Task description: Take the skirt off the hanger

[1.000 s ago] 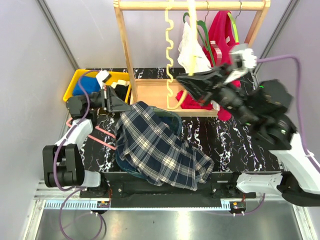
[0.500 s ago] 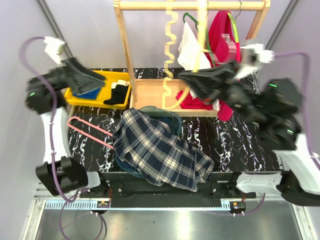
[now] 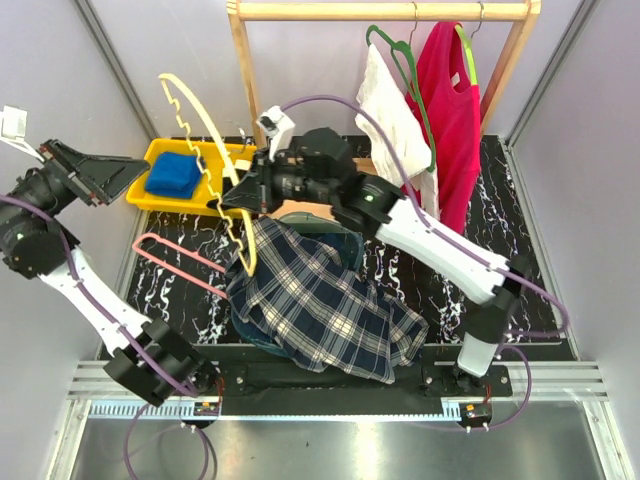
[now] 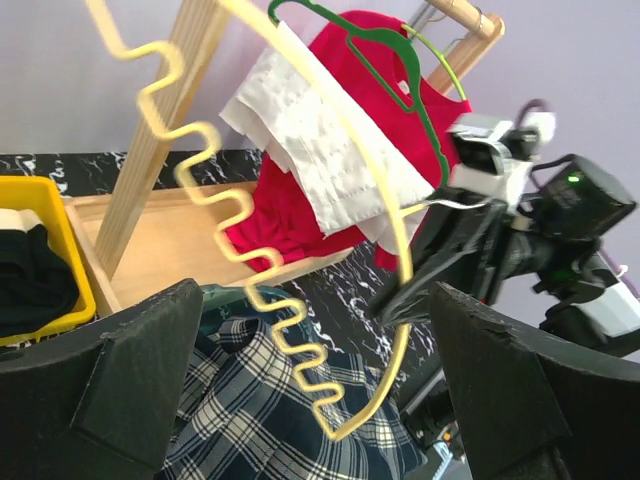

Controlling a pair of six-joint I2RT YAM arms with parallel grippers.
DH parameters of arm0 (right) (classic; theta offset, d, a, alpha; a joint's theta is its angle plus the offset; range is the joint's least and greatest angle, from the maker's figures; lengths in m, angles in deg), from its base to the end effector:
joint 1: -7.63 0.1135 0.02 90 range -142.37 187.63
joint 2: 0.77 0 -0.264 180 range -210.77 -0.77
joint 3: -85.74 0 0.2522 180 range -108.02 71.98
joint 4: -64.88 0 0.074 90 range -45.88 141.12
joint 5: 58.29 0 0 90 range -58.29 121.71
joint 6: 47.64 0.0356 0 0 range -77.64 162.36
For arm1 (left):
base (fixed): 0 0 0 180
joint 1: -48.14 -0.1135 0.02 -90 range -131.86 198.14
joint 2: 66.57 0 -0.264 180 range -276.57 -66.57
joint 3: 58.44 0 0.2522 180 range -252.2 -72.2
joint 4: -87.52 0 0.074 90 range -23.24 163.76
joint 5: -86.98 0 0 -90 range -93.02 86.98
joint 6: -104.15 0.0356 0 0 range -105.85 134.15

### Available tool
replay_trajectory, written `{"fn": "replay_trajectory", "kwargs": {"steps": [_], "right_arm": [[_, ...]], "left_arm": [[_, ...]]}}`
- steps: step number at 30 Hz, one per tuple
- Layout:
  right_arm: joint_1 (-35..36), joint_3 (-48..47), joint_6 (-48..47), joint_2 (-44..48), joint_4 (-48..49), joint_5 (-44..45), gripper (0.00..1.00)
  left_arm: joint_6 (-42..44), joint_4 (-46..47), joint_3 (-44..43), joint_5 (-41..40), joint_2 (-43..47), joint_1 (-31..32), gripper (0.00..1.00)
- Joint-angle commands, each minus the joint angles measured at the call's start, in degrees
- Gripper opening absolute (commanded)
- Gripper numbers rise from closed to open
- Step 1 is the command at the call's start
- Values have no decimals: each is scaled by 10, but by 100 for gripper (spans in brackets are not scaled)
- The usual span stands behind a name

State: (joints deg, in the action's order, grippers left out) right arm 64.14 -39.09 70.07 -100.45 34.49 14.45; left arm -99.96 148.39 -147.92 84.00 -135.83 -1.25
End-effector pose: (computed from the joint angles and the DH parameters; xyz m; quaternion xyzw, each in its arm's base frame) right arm 0.2120 0.3396 0.4711 -0.2796 0.6822 0.5291 0.4201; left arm 0.1408 0.1096 0.5225 0.0427 0.6874 -0.4322 0.5821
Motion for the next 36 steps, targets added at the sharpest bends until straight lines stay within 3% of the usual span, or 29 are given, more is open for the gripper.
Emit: {"fn": "replay_trajectory", "kwargs": {"steps": [1,10,17,29,36], "right_arm": [[-2,-81,72,-65,92,-85,0],[1,-210,231,-305,200,-233,0],[-3,-223,260,-373,204,-319,0],[-10,-260,299,-474,201,-357,0],[20,-278,278,-512,203,-293,0]], "left_arm": [[5,155,9,95,41,-19,99],[25,116,5,94,69,-19,99],[30,102,1,94,72,-23,99],[44,80,-7,81,73,-23,99],[44,79,0,75,72,-24,99]]}}
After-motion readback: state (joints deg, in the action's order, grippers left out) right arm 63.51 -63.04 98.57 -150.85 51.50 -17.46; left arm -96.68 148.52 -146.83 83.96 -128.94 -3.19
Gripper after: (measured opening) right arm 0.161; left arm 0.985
